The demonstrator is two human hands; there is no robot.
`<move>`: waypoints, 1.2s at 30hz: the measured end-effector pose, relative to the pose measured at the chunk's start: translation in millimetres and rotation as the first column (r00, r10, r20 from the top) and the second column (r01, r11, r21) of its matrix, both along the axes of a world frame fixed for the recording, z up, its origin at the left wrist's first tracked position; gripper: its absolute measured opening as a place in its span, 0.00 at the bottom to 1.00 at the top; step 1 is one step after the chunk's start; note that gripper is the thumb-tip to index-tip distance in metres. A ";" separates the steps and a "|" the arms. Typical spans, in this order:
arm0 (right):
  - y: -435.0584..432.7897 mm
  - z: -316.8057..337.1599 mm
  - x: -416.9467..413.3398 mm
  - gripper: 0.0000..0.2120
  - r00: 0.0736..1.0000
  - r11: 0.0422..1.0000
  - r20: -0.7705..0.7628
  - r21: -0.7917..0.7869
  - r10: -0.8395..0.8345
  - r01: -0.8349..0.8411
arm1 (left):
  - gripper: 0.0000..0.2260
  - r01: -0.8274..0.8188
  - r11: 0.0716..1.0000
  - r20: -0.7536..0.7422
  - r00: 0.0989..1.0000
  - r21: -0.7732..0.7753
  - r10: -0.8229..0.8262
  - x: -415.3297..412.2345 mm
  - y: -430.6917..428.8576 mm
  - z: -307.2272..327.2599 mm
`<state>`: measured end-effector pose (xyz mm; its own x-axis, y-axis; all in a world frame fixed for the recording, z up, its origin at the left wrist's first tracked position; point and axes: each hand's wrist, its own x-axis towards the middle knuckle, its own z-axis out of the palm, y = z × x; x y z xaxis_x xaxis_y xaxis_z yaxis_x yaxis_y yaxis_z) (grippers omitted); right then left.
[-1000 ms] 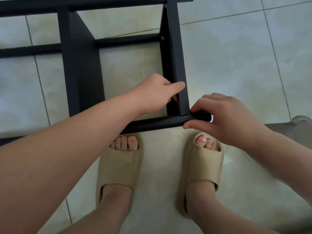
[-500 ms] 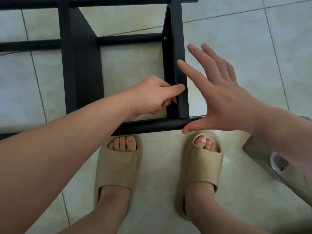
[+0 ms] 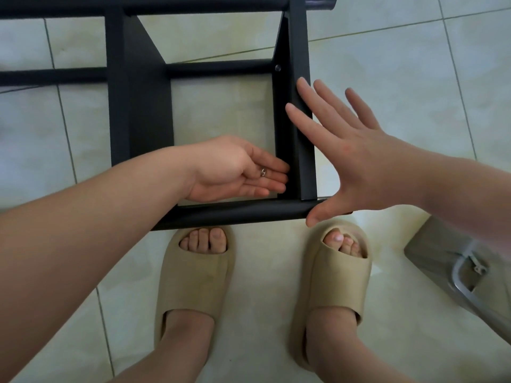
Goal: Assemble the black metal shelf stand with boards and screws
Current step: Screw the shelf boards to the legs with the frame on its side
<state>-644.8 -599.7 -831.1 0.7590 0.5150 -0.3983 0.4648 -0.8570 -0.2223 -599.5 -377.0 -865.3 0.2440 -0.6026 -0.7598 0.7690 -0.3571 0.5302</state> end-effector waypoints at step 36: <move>-1.6 -2.9 1.9 0.68 1.000 0.998 0.006 0.056 0.015 -0.015 | 0.06 0.393 0.916 -0.102 0.917 0.076 -0.385 14.2 -42.4 -10.8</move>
